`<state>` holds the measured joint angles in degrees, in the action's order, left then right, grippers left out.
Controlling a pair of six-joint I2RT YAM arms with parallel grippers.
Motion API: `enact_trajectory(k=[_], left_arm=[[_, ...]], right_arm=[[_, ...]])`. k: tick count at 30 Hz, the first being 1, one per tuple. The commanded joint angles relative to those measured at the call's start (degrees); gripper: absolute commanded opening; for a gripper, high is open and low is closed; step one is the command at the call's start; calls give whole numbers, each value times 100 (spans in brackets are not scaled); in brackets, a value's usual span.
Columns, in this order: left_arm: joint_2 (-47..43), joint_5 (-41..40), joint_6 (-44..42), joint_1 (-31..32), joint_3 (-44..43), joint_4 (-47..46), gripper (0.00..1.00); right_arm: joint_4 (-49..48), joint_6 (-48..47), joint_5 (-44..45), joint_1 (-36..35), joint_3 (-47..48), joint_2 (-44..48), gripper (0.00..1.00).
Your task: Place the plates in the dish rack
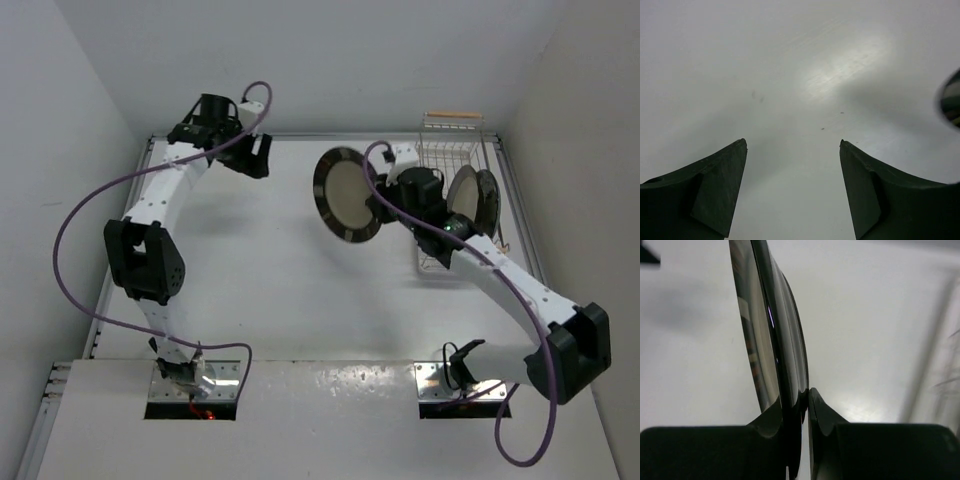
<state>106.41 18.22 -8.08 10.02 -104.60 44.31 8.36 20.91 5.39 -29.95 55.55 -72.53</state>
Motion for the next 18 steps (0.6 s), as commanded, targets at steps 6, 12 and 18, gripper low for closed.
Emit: enact_trajectory(k=[6, 12, 18], left_arm=[[-639, -117, 430, -685, 852, -28, 79], [-964, -55, 368, -896, 1204, -81, 79], [-964, 129, 368, -958, 1319, -134, 79]], right_arm=[[-1344, -2245, 3306, -28, 1643, 688, 0], [-1866, -3900, 4532, 306, 1354, 793, 0], [-1180, -3104, 4594, 859, 933, 916, 0]])
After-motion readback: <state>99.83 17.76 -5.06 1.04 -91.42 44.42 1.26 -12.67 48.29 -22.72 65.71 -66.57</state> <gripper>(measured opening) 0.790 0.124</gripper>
